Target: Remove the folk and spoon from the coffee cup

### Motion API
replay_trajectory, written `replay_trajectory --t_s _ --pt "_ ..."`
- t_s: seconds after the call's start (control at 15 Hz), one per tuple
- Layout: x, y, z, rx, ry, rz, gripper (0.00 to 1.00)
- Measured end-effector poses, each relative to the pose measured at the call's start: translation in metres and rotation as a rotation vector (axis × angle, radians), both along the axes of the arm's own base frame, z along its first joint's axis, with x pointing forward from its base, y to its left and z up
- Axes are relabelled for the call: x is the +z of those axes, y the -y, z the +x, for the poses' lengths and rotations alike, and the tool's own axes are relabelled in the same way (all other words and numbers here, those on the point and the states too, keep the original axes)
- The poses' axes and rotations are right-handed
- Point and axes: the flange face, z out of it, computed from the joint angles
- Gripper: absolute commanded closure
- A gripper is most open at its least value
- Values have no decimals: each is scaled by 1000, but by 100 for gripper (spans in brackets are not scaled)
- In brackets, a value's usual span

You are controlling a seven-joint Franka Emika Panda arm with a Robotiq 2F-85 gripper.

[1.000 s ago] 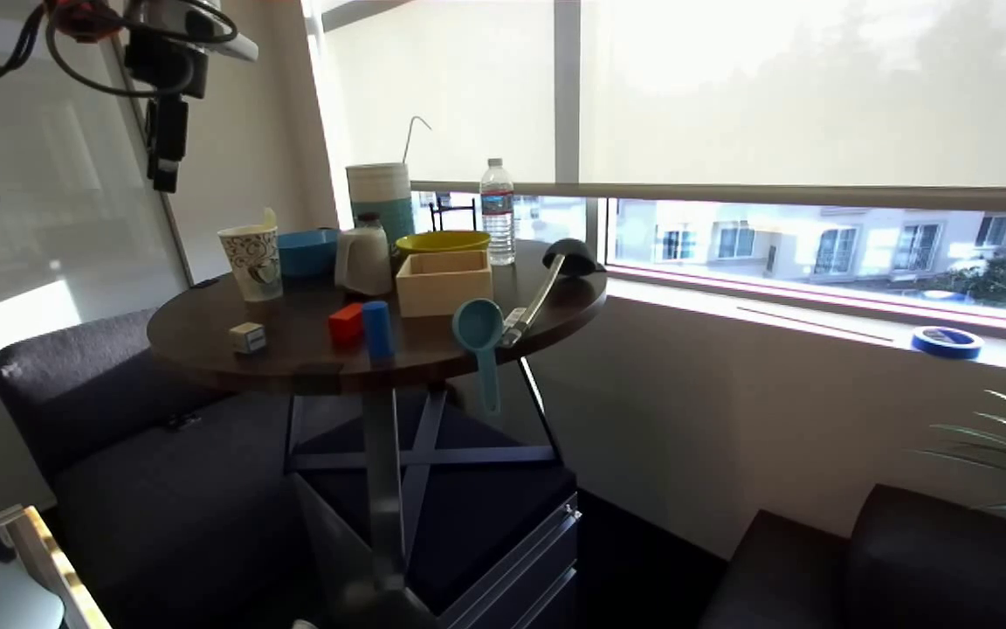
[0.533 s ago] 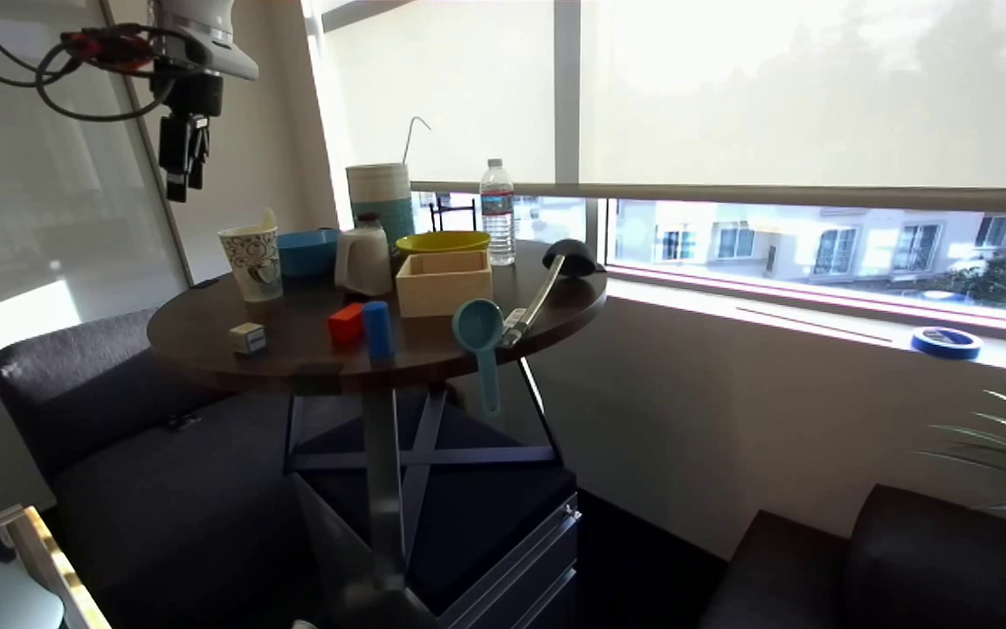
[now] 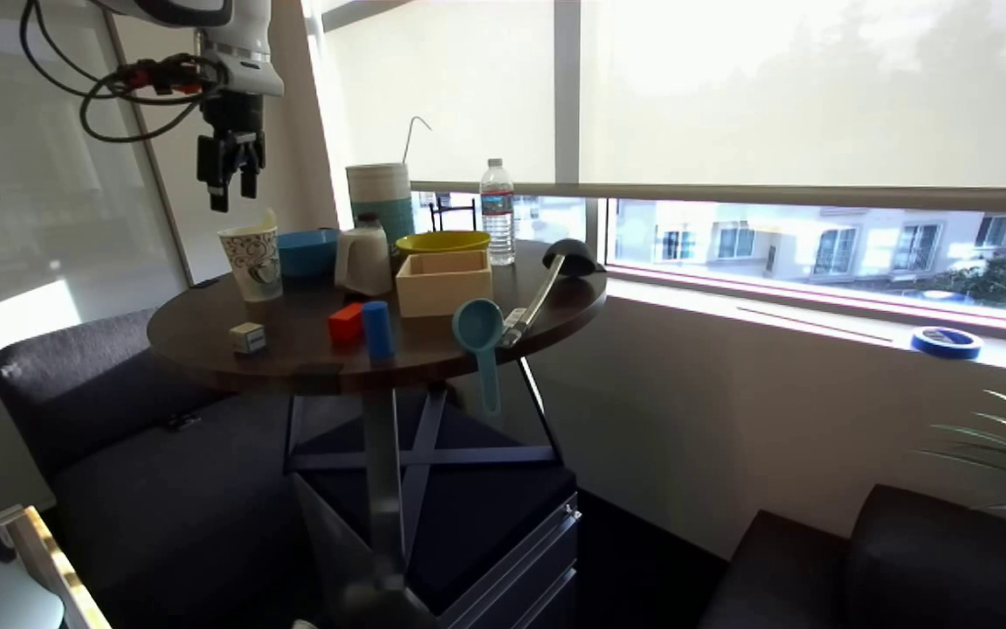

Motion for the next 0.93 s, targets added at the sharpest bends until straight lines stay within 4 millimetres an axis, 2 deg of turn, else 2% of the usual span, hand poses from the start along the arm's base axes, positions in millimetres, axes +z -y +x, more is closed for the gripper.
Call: replay_trajectory --t_s 0.13,0.2,0.27,0.6,0.67,0.8,0.93 --pt "-2 -5 11 -32 5 1 0" --pt "-3 -9 16 -41 7 0 6" --pt "-4 -13 21 -48 8 -2 26" --pt "-10 -27 37 -69 -2 -6 62" --pt "-10 -27 39 -72 -3 -9 26" --pt "-10 -27 42 -79 -2 -21 23" --pt "-8 -25 43 -83 5 -38 12"
